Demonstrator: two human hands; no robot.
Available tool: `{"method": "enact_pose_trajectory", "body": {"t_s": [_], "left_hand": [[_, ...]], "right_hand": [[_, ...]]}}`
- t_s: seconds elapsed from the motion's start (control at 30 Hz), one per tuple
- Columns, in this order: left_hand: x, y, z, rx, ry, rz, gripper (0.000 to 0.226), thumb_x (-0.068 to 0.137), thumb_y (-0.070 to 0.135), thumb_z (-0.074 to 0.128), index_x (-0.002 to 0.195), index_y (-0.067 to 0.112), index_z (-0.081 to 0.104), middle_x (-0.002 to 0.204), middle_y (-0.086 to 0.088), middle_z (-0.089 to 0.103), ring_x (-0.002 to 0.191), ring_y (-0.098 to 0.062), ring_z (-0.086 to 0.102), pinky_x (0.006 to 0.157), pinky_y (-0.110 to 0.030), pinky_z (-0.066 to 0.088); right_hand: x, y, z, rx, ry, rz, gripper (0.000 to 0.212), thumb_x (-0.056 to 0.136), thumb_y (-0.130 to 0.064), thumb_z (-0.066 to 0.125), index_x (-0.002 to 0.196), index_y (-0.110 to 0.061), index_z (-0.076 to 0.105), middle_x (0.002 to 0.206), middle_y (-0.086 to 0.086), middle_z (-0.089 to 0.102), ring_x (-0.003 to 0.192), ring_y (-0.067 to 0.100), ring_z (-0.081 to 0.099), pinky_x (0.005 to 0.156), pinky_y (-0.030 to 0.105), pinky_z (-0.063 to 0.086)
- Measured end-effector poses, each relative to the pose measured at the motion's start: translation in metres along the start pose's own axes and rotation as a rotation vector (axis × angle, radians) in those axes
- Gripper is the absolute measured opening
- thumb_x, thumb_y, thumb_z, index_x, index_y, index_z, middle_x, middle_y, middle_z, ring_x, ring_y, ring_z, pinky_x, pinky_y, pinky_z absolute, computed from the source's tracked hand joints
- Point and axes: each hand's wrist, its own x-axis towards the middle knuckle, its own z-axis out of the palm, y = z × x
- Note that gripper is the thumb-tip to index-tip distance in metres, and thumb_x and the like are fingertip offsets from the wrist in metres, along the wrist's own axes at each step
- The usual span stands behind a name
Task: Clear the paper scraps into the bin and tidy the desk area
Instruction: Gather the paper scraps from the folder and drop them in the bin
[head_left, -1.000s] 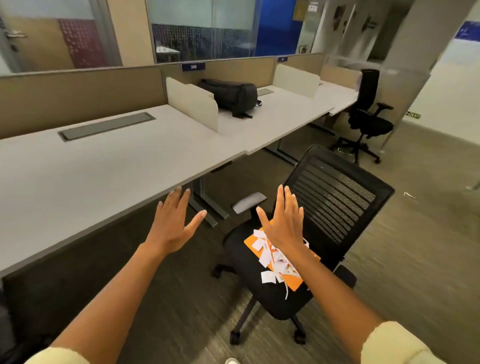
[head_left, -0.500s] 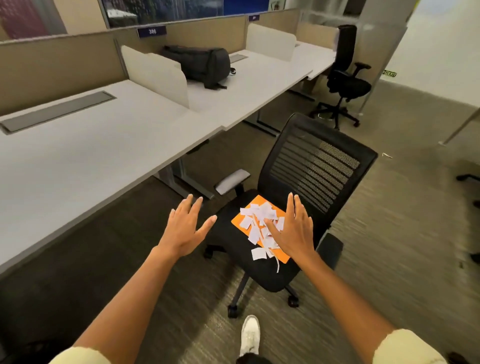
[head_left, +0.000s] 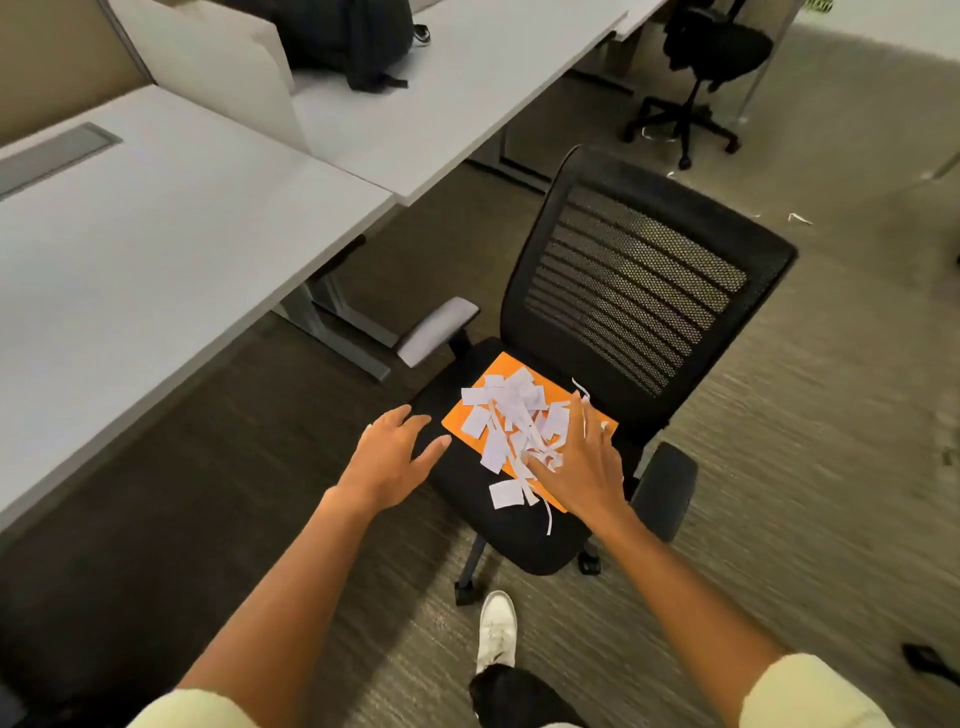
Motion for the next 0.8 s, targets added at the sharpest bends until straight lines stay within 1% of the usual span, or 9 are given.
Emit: {"method": "enact_pose_trajectory", "body": {"t_s": [0.13,0.23,0.3,0.4,0.47,0.57,0.67,0.8], "left_hand": [[0.036,0.002,0.030,-0.016,-0.048,-0.017,0.059,0.094,0.054,0.046,0.141,0.018,0.048,0.155,-0.010,0.036,0.146,-0.024,0.028,0.119,-0.046,0.027],[0.055,0.002,0.051,-0.003,-0.108,-0.021,0.056,0.094,0.053,0.048,0.139,0.019,0.050,0.154,-0.007,0.037,0.144,-0.024,0.032,0.117,-0.047,0.032],[0.070,0.000,0.063,0.004,-0.142,-0.016,0.054,0.095,0.051,0.049,0.138,0.019,0.052,0.153,-0.007,0.039,0.140,-0.023,0.038,0.114,-0.045,0.037],[0.096,-0.008,0.079,0.020,-0.181,0.006,0.050,0.095,0.047,0.051,0.137,0.019,0.054,0.150,-0.007,0.042,0.140,-0.022,0.039,0.114,-0.042,0.037],[0.115,-0.015,0.091,0.029,-0.200,0.020,0.049,0.095,0.045,0.053,0.135,0.017,0.055,0.148,-0.008,0.045,0.137,-0.022,0.042,0.112,-0.038,0.039],[0.141,-0.024,0.112,0.010,-0.205,0.023,0.045,0.094,0.041,0.057,0.130,0.015,0.058,0.144,-0.007,0.050,0.128,-0.022,0.051,0.102,-0.033,0.046],[0.164,-0.034,0.141,-0.012,-0.230,0.027,0.038,0.092,0.037,0.061,0.121,0.013,0.062,0.135,-0.006,0.055,0.113,-0.020,0.058,0.090,-0.028,0.048],[0.189,-0.045,0.182,-0.014,-0.276,0.034,0.032,0.090,0.032,0.064,0.116,0.014,0.063,0.132,-0.005,0.056,0.107,-0.020,0.059,0.087,-0.028,0.050]], "right_hand": [[0.030,0.015,0.021,-0.012,-0.063,-0.003,0.112,0.074,-0.072,0.060,0.153,-0.020,0.000,0.160,0.012,0.016,0.141,0.038,0.031,0.102,0.051,0.043],[0.044,0.024,0.038,-0.015,-0.122,0.034,0.114,0.073,-0.071,0.063,0.152,-0.023,-0.003,0.159,0.011,0.019,0.140,0.037,0.034,0.100,0.049,0.045],[0.054,0.030,0.052,-0.038,-0.155,0.051,0.116,0.072,-0.071,0.065,0.152,-0.022,-0.004,0.159,0.011,0.018,0.139,0.037,0.035,0.100,0.047,0.046],[0.067,0.038,0.076,-0.047,-0.194,0.077,0.116,0.071,-0.069,0.066,0.151,-0.022,-0.003,0.158,0.010,0.018,0.139,0.036,0.036,0.098,0.047,0.048],[0.073,0.042,0.095,-0.032,-0.213,0.108,0.116,0.070,-0.068,0.069,0.151,-0.024,-0.001,0.158,0.009,0.018,0.138,0.036,0.036,0.098,0.047,0.049],[0.081,0.047,0.126,-0.044,-0.254,0.122,0.117,0.069,-0.068,0.070,0.151,-0.026,-0.001,0.159,0.009,0.016,0.139,0.036,0.034,0.098,0.047,0.048],[0.090,0.054,0.158,-0.082,-0.317,0.126,0.117,0.068,-0.067,0.071,0.151,-0.024,0.000,0.158,0.009,0.014,0.140,0.036,0.032,0.098,0.046,0.047],[0.106,0.069,0.201,-0.132,-0.384,0.115,0.119,0.067,-0.066,0.073,0.151,-0.026,-0.001,0.160,0.008,0.009,0.141,0.036,0.030,0.100,0.047,0.047]]}}
